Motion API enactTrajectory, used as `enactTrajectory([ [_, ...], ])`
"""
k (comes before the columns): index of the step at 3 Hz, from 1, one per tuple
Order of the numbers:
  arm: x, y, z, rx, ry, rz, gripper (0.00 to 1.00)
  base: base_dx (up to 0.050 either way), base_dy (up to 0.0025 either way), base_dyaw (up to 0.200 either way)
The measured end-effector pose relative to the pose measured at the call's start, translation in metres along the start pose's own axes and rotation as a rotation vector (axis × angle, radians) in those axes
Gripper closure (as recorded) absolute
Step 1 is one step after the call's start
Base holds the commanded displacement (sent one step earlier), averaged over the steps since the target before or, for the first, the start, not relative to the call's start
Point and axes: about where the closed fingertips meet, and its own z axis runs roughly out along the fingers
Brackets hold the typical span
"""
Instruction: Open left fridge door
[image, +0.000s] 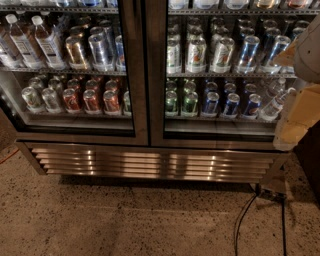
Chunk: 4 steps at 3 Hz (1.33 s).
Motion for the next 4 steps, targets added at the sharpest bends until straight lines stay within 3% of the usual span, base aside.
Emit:
enactTrajectory([
  [1, 0.0, 0.0, 0.0, 0.0, 0.0, 0.0, 0.0, 0.0, 0.0, 0.0],
  [2, -0.037, -0.005, 0.029, -0.065, -0.059, -0.012, 0.0, 0.0, 0.0, 0.0],
  [3, -0.081, -0.019, 0.051, -0.126, -0.234, -0.012, 0.0, 0.0, 0.0, 0.0],
  [4, -0.104, -0.043, 0.059, -0.172, -0.491, 0.039, 0.0, 0.0, 0.0, 0.0],
])
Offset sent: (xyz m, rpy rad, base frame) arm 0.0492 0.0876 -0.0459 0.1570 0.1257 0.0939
